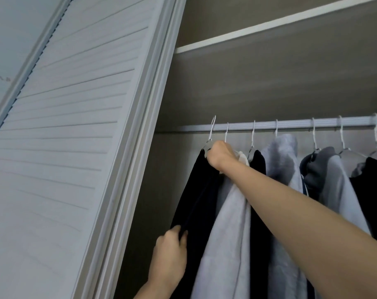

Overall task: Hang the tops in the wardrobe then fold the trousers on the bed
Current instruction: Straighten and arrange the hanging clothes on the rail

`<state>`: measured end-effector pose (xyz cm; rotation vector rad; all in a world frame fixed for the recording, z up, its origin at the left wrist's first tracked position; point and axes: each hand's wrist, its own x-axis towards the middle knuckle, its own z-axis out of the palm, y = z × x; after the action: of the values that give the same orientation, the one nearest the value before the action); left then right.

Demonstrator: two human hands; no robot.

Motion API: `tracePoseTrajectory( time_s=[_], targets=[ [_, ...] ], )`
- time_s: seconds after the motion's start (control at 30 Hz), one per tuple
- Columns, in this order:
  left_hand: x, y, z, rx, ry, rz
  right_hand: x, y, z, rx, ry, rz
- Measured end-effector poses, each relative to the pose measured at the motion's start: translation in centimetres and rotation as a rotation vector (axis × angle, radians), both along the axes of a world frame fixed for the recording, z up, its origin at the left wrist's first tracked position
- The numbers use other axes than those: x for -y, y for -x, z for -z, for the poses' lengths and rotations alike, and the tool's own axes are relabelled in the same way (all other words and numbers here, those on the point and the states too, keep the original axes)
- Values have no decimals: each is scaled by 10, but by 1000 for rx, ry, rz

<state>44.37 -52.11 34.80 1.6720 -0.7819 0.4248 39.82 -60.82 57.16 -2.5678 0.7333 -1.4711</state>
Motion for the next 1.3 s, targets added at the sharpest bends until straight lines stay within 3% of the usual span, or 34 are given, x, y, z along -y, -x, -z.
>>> tracePoseTrajectory(
  time_s=[0.27, 0.5, 0.73, 1.07, 1.3],
  targets=[
    [-1, 0, 19, -23, 99, 16, -8, -13, 7, -6, -153, -165],
    [-19, 3, 33, -56, 158, 51, -26, -6, 17, -128, -105, -271],
    [-42, 16, 52, -11, 29, 25, -37, 28, 39, -207, -108, -449],
    [-107, 58, 103, -13, -145, 21, -70, 119, 149, -216, -229, -597],
    [-165, 102, 134, -177, -115, 41, -95, 171, 251, -267, -442, -677]
  ],
)
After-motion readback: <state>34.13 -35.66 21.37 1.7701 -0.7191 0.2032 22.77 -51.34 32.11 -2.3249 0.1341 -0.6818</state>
